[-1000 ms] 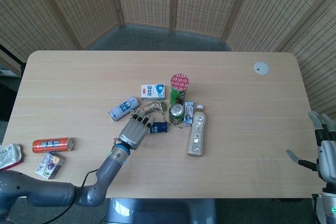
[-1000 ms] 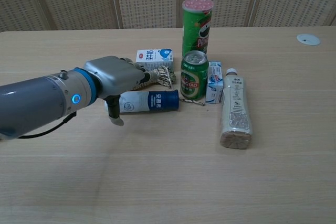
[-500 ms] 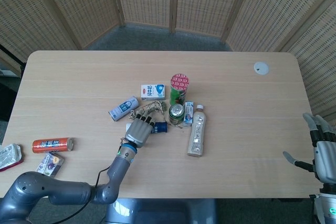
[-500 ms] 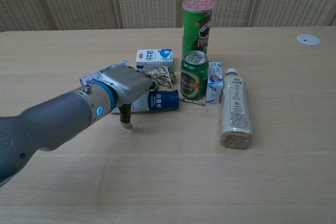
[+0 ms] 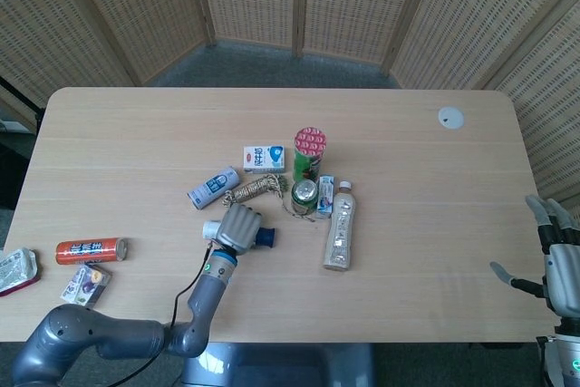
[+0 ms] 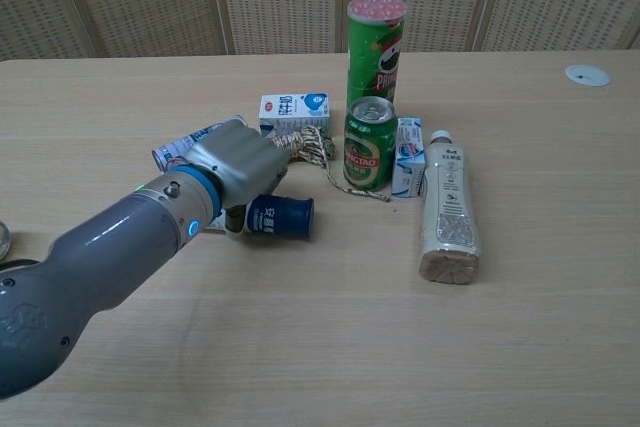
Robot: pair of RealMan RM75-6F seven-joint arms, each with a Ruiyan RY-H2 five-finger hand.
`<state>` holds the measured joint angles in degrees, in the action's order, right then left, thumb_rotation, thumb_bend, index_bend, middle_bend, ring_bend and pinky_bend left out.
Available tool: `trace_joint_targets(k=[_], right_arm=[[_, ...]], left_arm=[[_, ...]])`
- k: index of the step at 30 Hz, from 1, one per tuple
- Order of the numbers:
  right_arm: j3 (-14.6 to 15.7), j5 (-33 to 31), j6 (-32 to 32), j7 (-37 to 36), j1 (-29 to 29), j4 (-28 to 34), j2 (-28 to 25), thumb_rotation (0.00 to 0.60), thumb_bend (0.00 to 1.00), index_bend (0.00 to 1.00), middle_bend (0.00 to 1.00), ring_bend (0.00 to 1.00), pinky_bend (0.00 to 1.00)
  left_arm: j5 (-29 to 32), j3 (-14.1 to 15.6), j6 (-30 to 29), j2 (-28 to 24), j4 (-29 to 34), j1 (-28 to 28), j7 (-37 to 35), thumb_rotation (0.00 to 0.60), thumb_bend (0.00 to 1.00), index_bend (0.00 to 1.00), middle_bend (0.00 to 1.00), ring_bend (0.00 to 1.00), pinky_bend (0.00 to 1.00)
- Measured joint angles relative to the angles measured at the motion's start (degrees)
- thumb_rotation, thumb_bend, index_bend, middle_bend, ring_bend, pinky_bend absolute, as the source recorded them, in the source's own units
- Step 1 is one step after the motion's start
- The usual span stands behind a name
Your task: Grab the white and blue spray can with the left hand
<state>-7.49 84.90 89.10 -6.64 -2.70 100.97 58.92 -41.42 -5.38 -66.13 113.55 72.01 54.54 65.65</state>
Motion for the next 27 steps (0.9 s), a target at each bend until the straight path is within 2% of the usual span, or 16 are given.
trace_joint_targets(k=[7, 13, 19, 27], right_arm=[[0.01, -0.10, -0.06, -0.08, -0.02, 0.06, -0.07, 0.575, 0.00, 0.00, 0.00, 0.00, 0.00], [0.15, 0.17, 0.13, 0.20, 0.06, 0.39, -0.11, 0.579, 0.00, 0.00, 0.00, 0.00, 0.00], [0.25, 0.26, 0.24, 0.62, 0.13, 0.73, -0.15, 0.578, 0.00, 0.00, 0.00, 0.00, 0.00], [0.37, 0.47, 0.38, 1.29, 0.16, 1.05, -0.05, 0.578, 0.00, 0.00, 0.00, 0.00, 0.00]], left_arm=[[-3.25, -0.72, -2.32, -3.91, 6.45, -0.66, -0.66, 0.600, 0.00, 0.83, 0.64, 0.61, 0.68], [-5.58, -2.71, -5.59, -10.52, 16.94, -0.78, 0.64, 0.600, 0.00, 0.83, 0.63, 0.61, 0.68], [-7.60, -7.15, -9.23, -19.37, 29.18, -0.24, 2.75, 0.600, 0.00, 0.83, 0.63, 0.61, 0.68], [-9.40, -15.06, -12.98, -31.30, 42.88, 1.88, 6.32, 0.600, 0.00, 0.82, 0.63, 0.62, 0.68]])
